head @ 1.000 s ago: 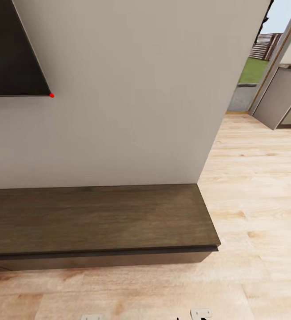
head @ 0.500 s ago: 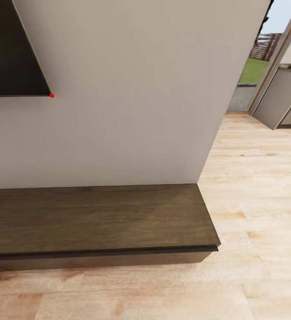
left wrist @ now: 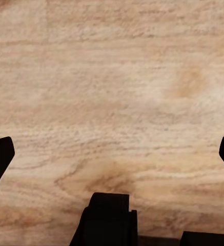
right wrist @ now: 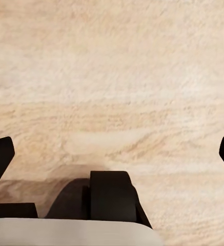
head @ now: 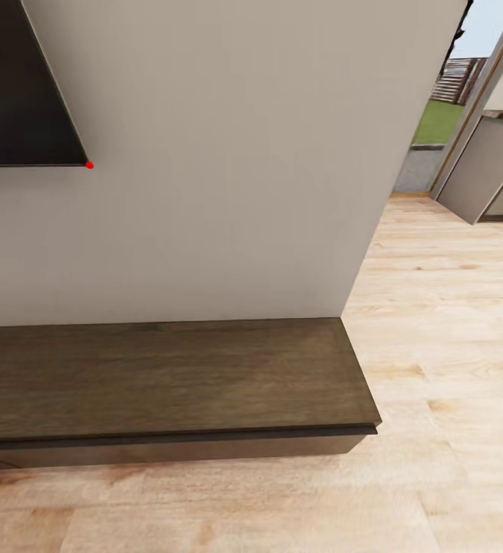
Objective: Place each of the two pumpkins and all three candles from the living room inside a cabinet in the living room (use any cabinet), then make sure every cabinet is closed, and position the cauldron so it is next to a table in the living room.
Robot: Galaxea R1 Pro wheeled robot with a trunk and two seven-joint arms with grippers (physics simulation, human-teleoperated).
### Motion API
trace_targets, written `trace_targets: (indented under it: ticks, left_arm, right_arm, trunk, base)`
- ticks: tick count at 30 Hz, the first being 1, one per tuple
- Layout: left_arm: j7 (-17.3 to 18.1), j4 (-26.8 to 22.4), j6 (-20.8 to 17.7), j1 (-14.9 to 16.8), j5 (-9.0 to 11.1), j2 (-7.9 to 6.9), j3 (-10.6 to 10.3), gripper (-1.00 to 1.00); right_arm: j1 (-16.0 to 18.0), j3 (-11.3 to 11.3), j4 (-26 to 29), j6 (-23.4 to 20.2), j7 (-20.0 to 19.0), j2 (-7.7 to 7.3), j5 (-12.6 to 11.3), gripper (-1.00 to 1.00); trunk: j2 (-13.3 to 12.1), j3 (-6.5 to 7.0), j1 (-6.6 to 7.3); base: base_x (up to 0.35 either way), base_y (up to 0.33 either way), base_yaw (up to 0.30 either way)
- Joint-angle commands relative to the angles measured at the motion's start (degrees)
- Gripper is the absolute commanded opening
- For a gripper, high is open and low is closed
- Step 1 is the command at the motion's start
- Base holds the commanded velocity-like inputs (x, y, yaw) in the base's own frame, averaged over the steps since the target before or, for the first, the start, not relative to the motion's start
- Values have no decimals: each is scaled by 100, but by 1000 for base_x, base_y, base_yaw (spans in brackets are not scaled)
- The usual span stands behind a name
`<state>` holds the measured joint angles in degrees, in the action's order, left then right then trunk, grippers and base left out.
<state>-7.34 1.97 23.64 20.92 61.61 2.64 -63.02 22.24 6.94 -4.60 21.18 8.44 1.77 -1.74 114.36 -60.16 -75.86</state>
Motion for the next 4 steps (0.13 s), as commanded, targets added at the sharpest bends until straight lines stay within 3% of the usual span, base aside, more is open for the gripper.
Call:
trace_targets:
  ticks: [1,4]
  left_arm:
    - [3,2,0,0,0,0,0,100]
    - [5,2,0,0,0,0,-2,100]
  right_arm:
    - [0,0,-4,0,0,-1,-1,100]
    - [0,0,-2,0,0,-1,-2,100]
  trunk:
    - [0,0,0]
    - [0,0,0]
  base:
    - [0,0,0]
    - [0,0,0]
